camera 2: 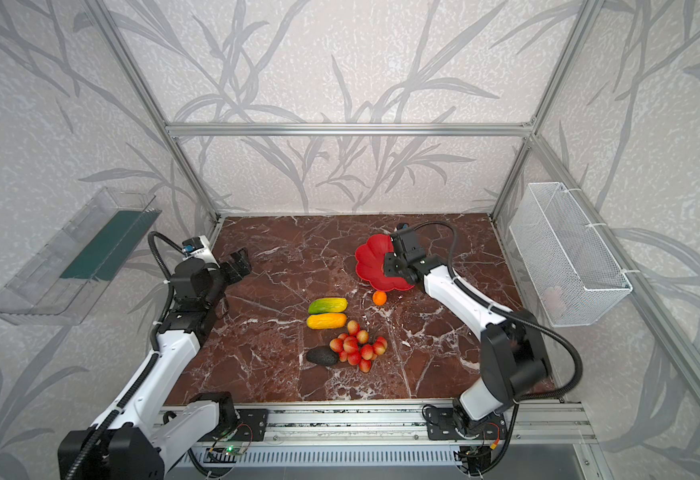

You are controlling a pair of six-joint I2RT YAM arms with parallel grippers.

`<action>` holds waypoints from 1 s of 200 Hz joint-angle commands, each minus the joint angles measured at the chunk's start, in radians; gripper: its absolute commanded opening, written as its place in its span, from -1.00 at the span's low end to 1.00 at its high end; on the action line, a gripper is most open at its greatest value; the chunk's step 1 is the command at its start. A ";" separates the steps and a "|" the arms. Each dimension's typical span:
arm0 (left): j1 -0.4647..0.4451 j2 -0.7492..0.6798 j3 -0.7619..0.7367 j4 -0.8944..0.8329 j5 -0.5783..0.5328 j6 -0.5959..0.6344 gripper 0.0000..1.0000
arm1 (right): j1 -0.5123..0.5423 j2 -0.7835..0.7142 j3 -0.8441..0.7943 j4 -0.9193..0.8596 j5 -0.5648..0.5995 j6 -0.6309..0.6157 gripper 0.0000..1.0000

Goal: Place and organize the fake fruits in the fruit bowl
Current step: 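Carry the strawberry into the red bowl and release it with the right gripper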

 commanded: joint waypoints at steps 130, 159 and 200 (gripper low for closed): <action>-0.070 0.154 0.211 -0.293 0.153 0.269 0.61 | -0.081 0.423 0.310 -0.075 -0.119 -0.076 0.43; -0.184 0.178 0.248 -0.398 0.135 0.411 0.59 | -0.085 0.224 0.211 -0.035 -0.121 -0.062 0.66; -0.337 0.177 0.236 -0.482 0.107 0.501 0.60 | -0.086 -0.104 -0.157 0.162 -0.189 -0.032 0.99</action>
